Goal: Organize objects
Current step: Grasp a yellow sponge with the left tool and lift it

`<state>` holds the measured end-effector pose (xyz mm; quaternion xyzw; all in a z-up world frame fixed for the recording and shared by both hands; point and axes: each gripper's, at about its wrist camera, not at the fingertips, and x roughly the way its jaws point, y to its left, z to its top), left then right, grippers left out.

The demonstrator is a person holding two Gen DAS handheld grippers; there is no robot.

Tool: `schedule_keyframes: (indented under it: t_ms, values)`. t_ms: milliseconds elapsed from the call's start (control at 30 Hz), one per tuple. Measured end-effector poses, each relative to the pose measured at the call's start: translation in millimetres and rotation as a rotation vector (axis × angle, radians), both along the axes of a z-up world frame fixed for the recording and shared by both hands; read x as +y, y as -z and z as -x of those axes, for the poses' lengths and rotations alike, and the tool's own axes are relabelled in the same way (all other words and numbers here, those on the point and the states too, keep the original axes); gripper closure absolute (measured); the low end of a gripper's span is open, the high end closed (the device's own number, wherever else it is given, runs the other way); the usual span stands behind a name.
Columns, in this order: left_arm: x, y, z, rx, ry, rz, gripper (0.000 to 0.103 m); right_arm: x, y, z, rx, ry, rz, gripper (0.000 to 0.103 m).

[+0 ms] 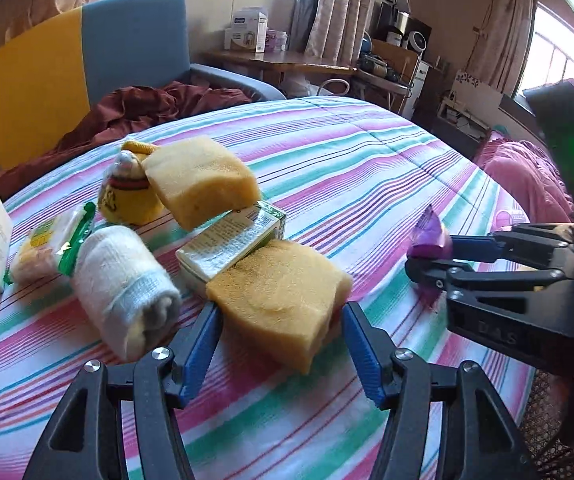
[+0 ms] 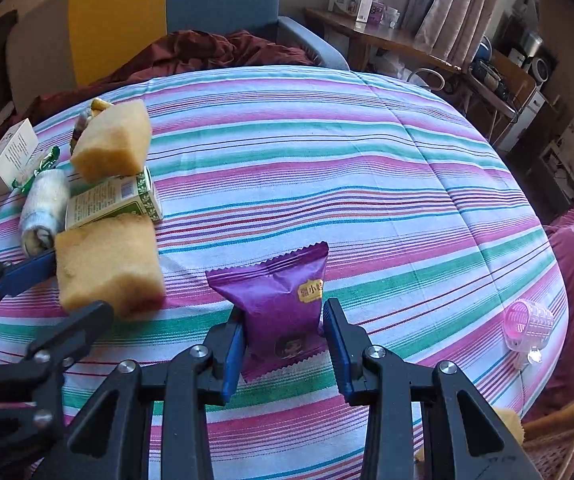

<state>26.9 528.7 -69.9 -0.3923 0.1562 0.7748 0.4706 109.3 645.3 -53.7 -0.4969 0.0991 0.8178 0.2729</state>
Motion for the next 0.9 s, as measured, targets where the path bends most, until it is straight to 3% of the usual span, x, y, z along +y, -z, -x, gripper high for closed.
schedule_keyframes:
  t_ms: [200, 700, 900]
  values:
    - [-5.3, 4.0, 10.5, -0.034, -0.026, -0.038, 0.045, -2.1, -0.2, 2.1, -0.007, -0.009, -0.018, 0.065]
    - [-19.9, -4.2, -22.5, 0.122, 0.01, -0.056, 0.049, -4.2, -4.1, 2.6, 0.0, -0.016, -0.055, 0.065]
    - [-40.3, -7.0, -28.9, 0.127, -0.016, -0.075, 0.049, -6.6, -6.2, 2.3, 0.011, -0.026, -0.066, 0.065]
